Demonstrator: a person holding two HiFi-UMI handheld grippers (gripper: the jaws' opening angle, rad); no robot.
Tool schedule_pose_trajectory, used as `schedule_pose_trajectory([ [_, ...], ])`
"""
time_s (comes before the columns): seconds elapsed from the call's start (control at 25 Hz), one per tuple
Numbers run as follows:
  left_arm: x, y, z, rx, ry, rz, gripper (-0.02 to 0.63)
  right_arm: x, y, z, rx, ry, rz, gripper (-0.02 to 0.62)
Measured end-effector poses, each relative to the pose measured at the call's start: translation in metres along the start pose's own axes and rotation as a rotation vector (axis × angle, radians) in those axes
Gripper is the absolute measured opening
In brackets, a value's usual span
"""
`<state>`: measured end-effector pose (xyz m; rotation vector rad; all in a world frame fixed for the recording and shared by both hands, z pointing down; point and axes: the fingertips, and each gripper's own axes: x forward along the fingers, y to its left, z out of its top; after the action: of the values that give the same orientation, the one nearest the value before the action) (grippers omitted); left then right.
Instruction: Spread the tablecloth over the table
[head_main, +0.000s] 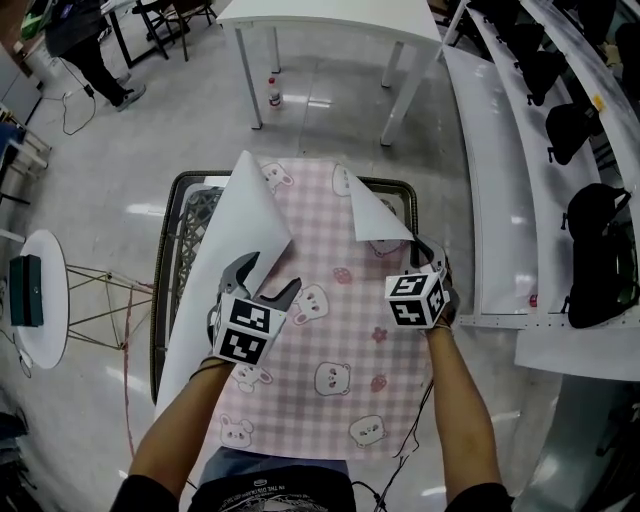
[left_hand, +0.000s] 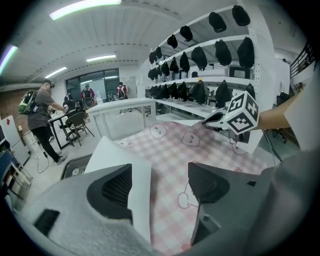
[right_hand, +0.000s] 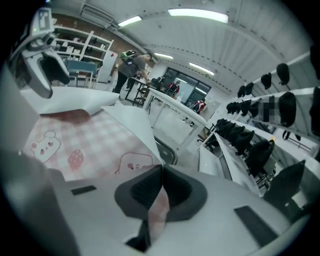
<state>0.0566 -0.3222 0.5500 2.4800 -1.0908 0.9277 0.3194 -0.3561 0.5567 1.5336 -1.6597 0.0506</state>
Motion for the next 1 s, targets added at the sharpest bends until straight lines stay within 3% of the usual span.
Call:
schedule_pose_trajectory([
  [0.44,0.017,0.005,0.010,0.017,0.017,0.003,0.360,0.040,-0.023,-0.020,0.244,0.057,0.017,0.011],
  [0.76,0.025,0.018,0.009,0.017,0.041,0.025,0.360,0.064,-0.035,-0.036,0.267,0.102,-0.010,0.014],
  [0.88,0.027,0.020,0.005,0.017,0.048,0.028,0.360,0.066,-0.037,-0.036,0.268,0.095,-0.027,0.044],
  [1.0,0.025,0.021,0.002,0.017,0.052,0.032,0.360,0.064,-0.035,-0.032,0.282,0.089,-0.022,0.130],
])
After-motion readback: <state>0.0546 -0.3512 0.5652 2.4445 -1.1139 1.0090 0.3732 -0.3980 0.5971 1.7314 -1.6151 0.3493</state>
